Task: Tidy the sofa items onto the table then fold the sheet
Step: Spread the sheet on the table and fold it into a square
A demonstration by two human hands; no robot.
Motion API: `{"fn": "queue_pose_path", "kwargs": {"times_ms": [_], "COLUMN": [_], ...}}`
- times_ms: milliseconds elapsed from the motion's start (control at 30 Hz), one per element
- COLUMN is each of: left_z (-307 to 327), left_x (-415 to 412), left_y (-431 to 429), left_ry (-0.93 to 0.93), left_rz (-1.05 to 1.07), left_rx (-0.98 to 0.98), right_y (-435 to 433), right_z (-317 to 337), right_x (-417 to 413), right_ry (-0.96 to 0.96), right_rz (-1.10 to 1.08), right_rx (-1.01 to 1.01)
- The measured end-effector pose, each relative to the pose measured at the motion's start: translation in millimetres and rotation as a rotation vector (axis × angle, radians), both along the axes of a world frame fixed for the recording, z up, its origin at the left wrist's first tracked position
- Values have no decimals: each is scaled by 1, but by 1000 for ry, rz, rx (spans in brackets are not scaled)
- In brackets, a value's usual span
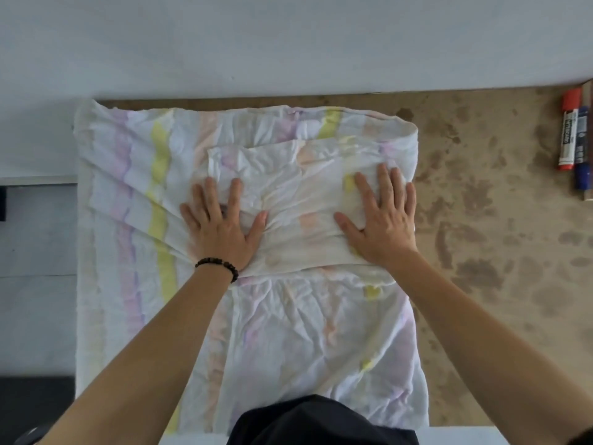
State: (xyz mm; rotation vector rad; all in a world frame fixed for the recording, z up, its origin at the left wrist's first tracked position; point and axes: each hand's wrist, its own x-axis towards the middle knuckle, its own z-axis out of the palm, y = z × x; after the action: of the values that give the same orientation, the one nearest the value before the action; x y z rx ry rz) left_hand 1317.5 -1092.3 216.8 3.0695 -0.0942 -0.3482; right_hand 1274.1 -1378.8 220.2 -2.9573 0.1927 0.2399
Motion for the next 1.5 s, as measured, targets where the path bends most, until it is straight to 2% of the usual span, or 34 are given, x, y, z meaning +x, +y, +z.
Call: {"fn": "queue_pose_path", "kwargs": {"times_ms": [100,233,400,500,600,700,833,933,1000,1067,1167,1267,1300,1433,1500], "left_z": [8,19,20,12,6,0,-6,-5,-4,-6,-5,0,1,2,4], "left_x": [4,64,139,147,131,111,111,126,141,150,141,121,115,102,101], "left_y": [2,-5,-28,-27,-17,-6,-3,2,12,20,20,19,21,26,25], "left_ry": [-128,-355,-255,-329,-410,-501,-366,-215,-87,-16,-148,-494,-545,-458,-502], "left_rz": [29,-57,-170,-141,-95,-205,-186,-113,-35,12,9,-83,-144,-270,-263], "left_rx": [-27,-93,-168,-115,-75,-64,-52,-52,-53,5,-47,-116,-94,-57,-88], "right_y": [-3,-22,-29,-29,-23,-21,-22,-20,-21,-21,-20,-23,-26,-49,-58], "right_z": [11,24,19,0,-17,-22,-21,-19,-17,-15,-10,-4,-2,2,2], "right_x": [11,59,116,123,111,109,106,105,111,121,132,124,119,98,94], "right_ry": [-193,-461,-254,-154,-140,-192,-301,-437,-385,-269,-236,-438,-503,-488,-464], "right_rz": [-42,-44,7,7,6,-15,19,183,234,169,102,78,77,114,130], "right_rx": [59,29,91,7,-61,-35,-55,-62,-89,-123,-88,-26,-25,-77,-94]}}
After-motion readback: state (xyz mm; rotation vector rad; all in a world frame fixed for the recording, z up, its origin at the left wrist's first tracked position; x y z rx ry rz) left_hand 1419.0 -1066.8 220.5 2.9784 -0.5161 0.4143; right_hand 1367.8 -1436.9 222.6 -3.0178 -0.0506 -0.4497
